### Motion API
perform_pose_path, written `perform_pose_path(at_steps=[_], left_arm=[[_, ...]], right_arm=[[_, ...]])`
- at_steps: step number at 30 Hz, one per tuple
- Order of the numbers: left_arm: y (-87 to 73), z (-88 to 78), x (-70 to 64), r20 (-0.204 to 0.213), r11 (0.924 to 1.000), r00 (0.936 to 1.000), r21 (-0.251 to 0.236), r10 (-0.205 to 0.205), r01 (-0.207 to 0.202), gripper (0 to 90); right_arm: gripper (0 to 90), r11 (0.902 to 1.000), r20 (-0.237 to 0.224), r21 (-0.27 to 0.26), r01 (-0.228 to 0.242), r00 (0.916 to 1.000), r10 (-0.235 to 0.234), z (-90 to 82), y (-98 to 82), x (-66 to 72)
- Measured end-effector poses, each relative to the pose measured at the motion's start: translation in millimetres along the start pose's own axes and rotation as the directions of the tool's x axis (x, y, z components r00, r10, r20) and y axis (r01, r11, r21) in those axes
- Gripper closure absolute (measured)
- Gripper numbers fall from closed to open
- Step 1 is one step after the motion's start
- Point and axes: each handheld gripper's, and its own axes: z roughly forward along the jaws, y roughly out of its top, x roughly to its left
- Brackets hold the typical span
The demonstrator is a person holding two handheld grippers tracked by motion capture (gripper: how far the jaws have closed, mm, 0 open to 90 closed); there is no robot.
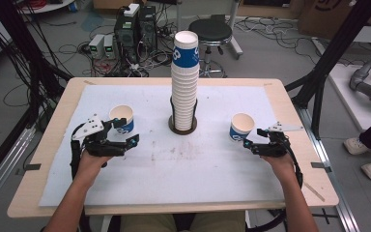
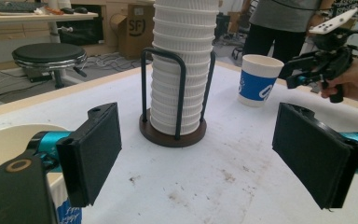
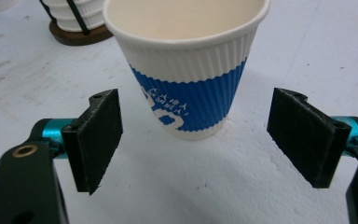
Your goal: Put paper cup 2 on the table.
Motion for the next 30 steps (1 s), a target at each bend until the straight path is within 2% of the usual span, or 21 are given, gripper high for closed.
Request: perform_pose_path(at_steps=[5,11,17,21,30], left_arm=[[0.9,-0.4,0.7,-0.005,0.9999,1.0,-0.015,-0.008,0.008,15.4],[4.3,-0.7,-1.1,0.001,0.9992,0.9999,-0.039,-0.011,0.011,15.4],[5.5,-0.8,-3.0,0.003,0.999,1.0,-0.043,-0.007,0.008,15.4],[7.0,-3.9,-5.5,0.004,0.9988,1.0,-0.049,-0.001,0.001,15.5],[10.0,-12.0,-11.5,0.005,0.9977,0.9999,-0.067,0.011,-0.01,15.4]], right_arm=[[18.5,0.9994,-0.015,-0.034,0.003,0.9999,-0.003,-17.2,0.1,4.3],[18.5,0.9954,-0.037,-0.096,0.004,0.9993,-0.007,-32.7,5.9,21.2],[18.6,0.9888,-0.044,-0.135,0.062,0.9966,-0.069,-46.5,15.3,42.9],[18.5,0.9831,-0.043,-0.158,0.093,0.994,-0.101,-51.2,22.2,52.1],[18.5,0.977,-0.046,-0.186,0.105,0.9922,-0.115,-52.6,29.2,59.4]])
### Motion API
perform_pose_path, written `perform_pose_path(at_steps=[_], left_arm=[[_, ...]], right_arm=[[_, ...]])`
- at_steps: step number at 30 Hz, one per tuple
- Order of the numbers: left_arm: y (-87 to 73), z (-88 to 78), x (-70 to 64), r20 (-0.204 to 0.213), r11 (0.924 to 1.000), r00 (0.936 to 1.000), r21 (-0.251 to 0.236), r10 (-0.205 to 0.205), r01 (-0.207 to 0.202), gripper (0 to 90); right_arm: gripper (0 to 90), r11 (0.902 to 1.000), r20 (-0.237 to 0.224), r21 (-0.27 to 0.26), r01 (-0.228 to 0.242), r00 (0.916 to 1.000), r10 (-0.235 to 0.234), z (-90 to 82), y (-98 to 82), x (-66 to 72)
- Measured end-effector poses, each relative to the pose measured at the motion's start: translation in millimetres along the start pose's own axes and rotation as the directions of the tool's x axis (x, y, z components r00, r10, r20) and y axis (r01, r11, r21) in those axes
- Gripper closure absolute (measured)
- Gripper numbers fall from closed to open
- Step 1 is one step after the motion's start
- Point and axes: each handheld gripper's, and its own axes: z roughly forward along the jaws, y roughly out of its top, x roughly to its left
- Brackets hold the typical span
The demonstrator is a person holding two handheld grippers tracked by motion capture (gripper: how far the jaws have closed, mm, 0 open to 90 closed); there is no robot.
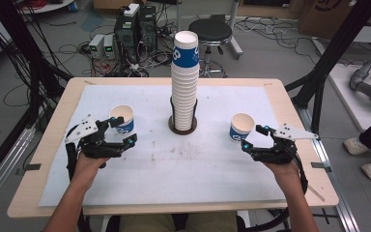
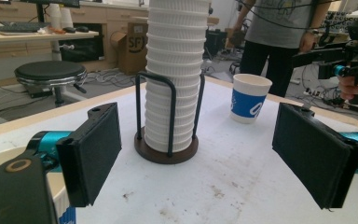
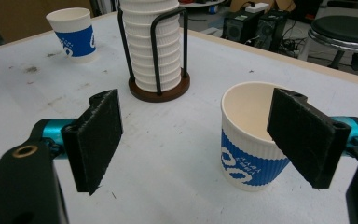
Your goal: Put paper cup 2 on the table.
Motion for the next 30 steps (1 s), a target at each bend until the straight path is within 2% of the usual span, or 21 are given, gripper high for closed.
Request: perform_pose_path(at_steps=[13,30], left_arm=[[2.5,3.5,-1.0,0.01,1.0,0.9999,-0.003,0.008,-0.008,15.5],[0.7,1.0,-1.1,0.006,1.0,1.0,-0.003,-0.003,0.003,15.5]], right_arm=[[18.6,0.9998,0.007,-0.015,0.01,0.9999,-0.01,-6.1,3.2,3.2],[18.6,0.9994,0.007,-0.023,0.024,0.9997,-0.024,-4.5,5.6,3.5]])
